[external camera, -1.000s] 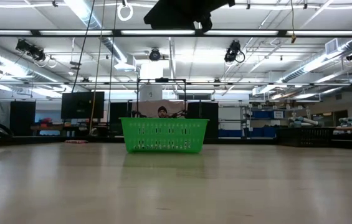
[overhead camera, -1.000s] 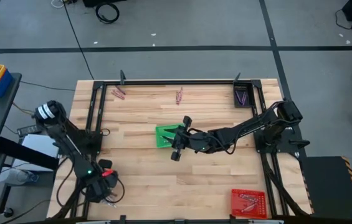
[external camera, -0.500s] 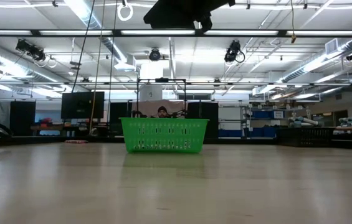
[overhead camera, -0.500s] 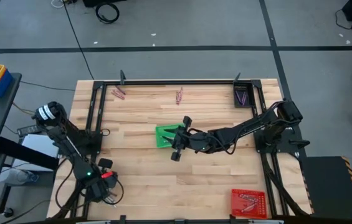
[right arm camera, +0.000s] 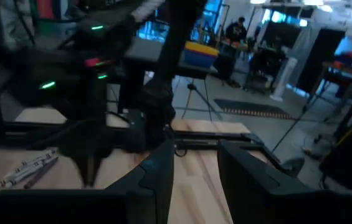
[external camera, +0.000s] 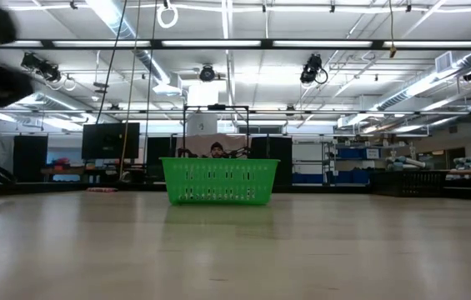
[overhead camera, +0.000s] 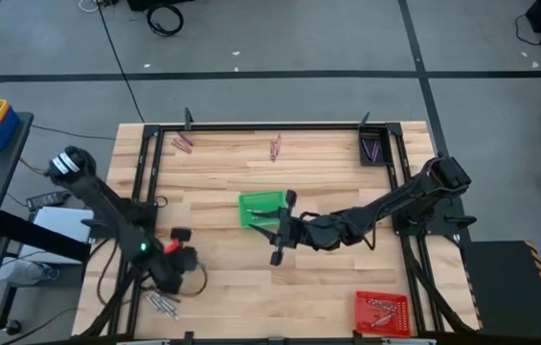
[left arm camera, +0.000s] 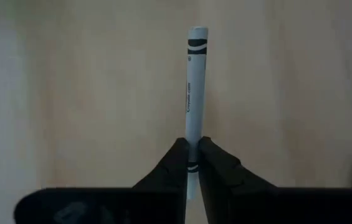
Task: Sort crayons
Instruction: Put the white crayon into the green basket
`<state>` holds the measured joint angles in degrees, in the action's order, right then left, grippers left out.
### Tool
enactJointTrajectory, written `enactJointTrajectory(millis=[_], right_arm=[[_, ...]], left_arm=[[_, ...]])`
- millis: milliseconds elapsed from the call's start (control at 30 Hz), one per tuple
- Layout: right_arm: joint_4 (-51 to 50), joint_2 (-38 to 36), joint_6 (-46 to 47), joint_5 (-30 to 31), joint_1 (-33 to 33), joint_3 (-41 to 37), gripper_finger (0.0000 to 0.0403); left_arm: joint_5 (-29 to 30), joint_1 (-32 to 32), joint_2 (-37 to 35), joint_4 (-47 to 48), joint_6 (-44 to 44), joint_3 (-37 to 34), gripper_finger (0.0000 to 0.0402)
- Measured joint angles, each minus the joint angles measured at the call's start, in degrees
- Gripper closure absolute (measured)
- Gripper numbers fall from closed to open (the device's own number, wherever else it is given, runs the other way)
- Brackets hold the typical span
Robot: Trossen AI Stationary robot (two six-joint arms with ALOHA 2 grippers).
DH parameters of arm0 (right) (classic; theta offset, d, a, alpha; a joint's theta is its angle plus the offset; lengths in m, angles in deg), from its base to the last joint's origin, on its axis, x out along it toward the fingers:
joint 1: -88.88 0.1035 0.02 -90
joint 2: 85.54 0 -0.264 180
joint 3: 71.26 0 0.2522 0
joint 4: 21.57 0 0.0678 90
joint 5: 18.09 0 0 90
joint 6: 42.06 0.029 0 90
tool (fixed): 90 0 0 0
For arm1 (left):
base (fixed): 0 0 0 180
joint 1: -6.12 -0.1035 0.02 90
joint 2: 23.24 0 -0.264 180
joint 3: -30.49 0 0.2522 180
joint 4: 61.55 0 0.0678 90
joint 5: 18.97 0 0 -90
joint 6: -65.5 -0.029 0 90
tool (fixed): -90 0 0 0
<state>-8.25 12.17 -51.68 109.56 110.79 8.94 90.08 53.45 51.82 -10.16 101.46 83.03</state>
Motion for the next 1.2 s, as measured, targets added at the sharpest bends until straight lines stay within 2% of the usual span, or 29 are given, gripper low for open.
enactJointTrajectory(millis=[133,267,433,567,667,800,933,1033,1200], right_arm=[[-0.1,0.0,-1.7,0.2,0.6,0.0,0.0276],[0.7,0.0,-2.4,0.3,0.7,0.0,0.0276],[1.3,0.0,-2.6,0.5,0.6,0.0,0.0276],[1.3,0.0,-2.6,0.5,0.6,0.0,0.0276],[1.2,0.0,-2.7,0.6,0.6,0.0,0.0276],[1.2,0.0,-4.0,3.4,0.6,0.0,0.0276],[1.6,0.1,-4.2,5.7,1.6,0.0,0.0276],[1.8,0.1,-5.4,5.8,2.1,0.0,0.0272],[2.4,0.1,-7.0,5.8,2.1,0.0,0.0261]], left_arm=[[7.5,-8.2,-6.5,-4.2,-8.5,0.0,0.0372],[6.9,-21.3,-8.7,-14.7,-18.6,0.2,0.0372],[-4.7,-38.9,-5.4,-30.2,-29.4,0.1,0.0372],[-12.7,-48.5,-0.1,-33.6,-30.3,1.5,0.0372],[-15.8,-50.1,5.6,-33.7,-32.2,3.3,0.0372],[-15.9,-50.1,11.8,-34.1,-32.4,5.4,0.0372],[-15.9,-50.1,14.0,-34.1,-31.1,6.3,0.0365],[-15.9,-50.1,14.3,-34.2,-28.0,6.3,0.0345],[-16.0,-50.0,14.3,-34.5,-28.5,6.3,0.0292]])
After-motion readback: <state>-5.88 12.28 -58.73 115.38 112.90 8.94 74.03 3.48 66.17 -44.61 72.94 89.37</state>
